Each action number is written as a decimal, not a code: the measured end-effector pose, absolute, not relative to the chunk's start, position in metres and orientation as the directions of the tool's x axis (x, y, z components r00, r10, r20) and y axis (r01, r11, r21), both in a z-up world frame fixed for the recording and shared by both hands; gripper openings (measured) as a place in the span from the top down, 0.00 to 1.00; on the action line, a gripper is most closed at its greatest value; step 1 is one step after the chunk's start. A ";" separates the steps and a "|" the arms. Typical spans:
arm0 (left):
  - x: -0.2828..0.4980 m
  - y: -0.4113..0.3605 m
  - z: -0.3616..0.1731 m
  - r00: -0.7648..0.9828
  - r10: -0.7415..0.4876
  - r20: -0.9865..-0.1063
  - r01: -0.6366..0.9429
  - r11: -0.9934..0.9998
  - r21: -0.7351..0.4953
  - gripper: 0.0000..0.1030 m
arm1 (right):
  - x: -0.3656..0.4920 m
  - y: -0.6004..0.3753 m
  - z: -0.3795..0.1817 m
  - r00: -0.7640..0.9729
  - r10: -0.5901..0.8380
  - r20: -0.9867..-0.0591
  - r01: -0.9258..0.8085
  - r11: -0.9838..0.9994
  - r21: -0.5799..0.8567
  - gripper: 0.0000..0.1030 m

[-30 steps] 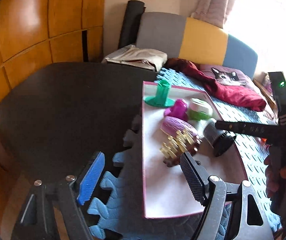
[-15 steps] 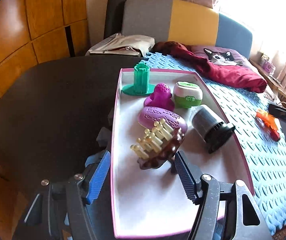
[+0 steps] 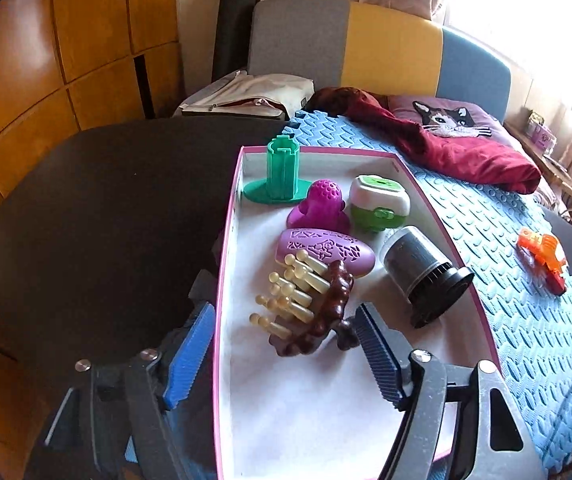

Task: Organize rigid objects
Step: 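Move the right gripper toward the orange toy and red cylinder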

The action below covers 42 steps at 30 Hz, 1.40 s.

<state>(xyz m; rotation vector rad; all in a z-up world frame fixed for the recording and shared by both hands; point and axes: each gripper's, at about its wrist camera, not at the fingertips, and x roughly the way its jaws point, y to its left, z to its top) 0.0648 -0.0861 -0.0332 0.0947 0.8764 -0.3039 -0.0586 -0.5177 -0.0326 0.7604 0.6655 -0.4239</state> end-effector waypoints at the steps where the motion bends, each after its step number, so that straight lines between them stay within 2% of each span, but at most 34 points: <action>1: 0.062 -0.085 -0.032 0.599 -0.229 -0.767 0.300 0.953 -0.050 0.28 | -0.057 -0.517 -0.033 0.712 -0.119 -0.692 0.576 0.662 0.479 0.51; 12: 0.041 -0.073 -0.024 0.598 -0.263 -0.757 0.300 0.949 -0.093 0.24 | -0.036 -0.510 -0.042 0.713 -0.067 -0.698 0.532 0.701 0.476 0.51; 17: 0.036 -0.072 -0.015 0.612 -0.283 -0.739 0.306 0.946 -0.109 0.24 | -0.015 -0.499 -0.045 0.697 -0.061 -0.714 0.506 0.748 0.430 0.51; 21: 0.033 -0.073 -0.009 0.622 -0.295 -0.725 0.312 0.943 -0.116 0.22 | -0.003 -0.488 -0.049 0.705 0.094 -0.703 0.407 0.758 0.510 0.51; 25: 0.032 -0.076 -0.008 0.619 -0.301 -0.726 0.317 0.941 -0.120 0.21 | -0.010 -0.484 -0.039 0.734 0.087 -0.673 0.383 0.766 0.516 0.51; 32: 0.031 -0.092 -0.002 0.616 -0.326 -0.717 0.359 0.926 -0.112 0.21 | -0.027 -0.505 -0.036 0.751 0.012 -0.660 0.465 0.701 0.541 0.51; 42: 0.033 -0.155 0.025 0.605 -0.417 -0.678 0.495 0.864 -0.090 0.21 | -0.044 -0.521 -0.032 0.753 -0.042 -0.656 0.525 0.638 0.563 0.51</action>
